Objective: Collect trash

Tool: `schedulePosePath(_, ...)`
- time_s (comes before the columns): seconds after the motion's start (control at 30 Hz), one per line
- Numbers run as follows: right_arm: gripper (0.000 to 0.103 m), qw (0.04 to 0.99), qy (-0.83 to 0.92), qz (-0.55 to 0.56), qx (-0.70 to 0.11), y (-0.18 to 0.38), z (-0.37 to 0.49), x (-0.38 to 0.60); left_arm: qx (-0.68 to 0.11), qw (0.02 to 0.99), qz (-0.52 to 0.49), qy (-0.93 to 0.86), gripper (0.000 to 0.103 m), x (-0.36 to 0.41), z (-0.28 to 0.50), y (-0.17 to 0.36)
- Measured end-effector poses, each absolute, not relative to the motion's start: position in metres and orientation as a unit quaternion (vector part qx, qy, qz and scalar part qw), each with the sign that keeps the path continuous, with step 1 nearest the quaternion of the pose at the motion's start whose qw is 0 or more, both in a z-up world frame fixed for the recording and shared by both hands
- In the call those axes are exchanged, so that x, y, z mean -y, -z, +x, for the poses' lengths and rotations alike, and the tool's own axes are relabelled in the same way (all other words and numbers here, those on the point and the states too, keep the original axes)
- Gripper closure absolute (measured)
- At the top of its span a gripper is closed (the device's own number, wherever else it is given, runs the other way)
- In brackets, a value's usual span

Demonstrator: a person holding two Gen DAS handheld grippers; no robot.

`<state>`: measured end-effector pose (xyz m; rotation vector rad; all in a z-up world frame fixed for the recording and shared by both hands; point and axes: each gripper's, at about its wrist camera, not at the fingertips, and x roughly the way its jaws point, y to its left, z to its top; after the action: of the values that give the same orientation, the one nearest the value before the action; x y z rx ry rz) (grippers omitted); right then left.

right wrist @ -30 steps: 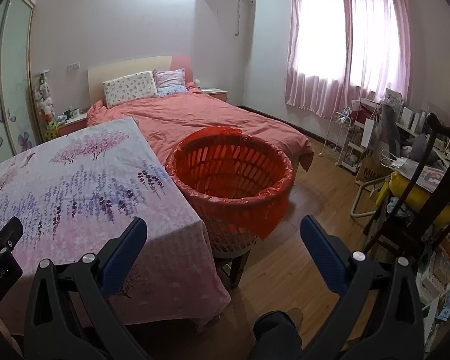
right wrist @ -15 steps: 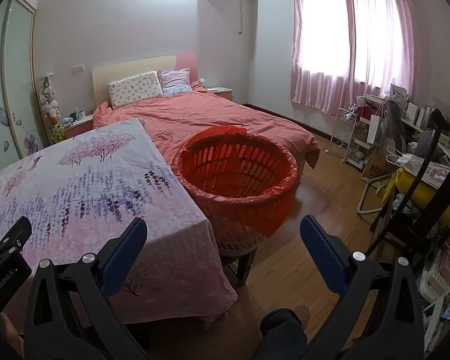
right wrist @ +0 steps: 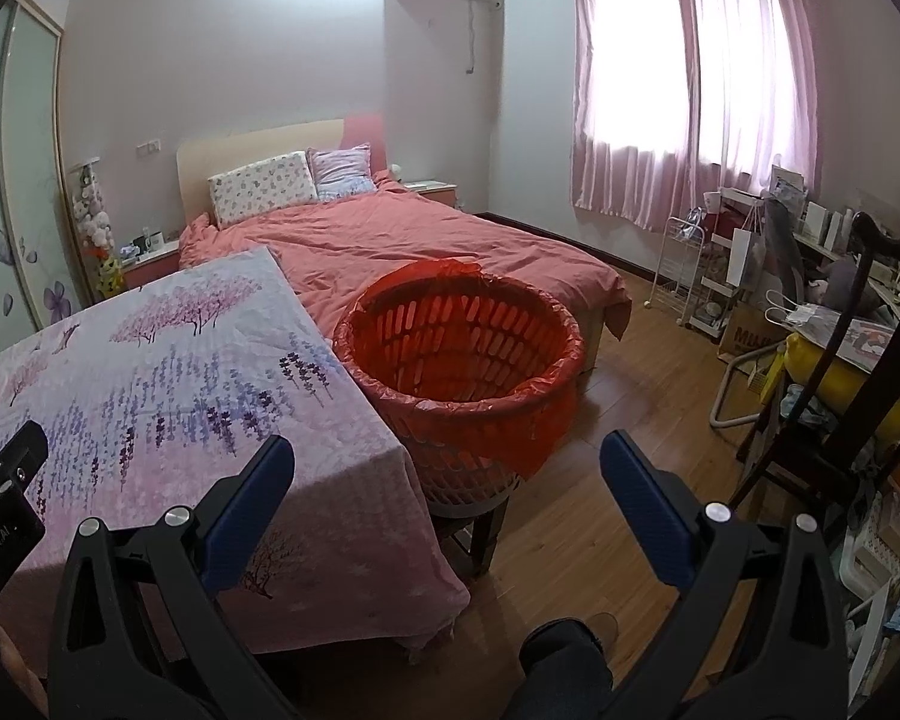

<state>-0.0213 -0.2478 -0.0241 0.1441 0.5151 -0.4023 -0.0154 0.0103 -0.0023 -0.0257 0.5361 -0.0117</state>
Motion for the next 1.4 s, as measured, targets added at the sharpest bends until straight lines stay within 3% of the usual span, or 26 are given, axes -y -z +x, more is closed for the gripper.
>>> schedulePosePath(1.4,0.002,0.944,0.203,0.075,-0.250,0.0214,-0.0230,0.2504,-0.266,0.964,-0.014,0.006,0.004,-0.0062,-0.0129,0.0005)
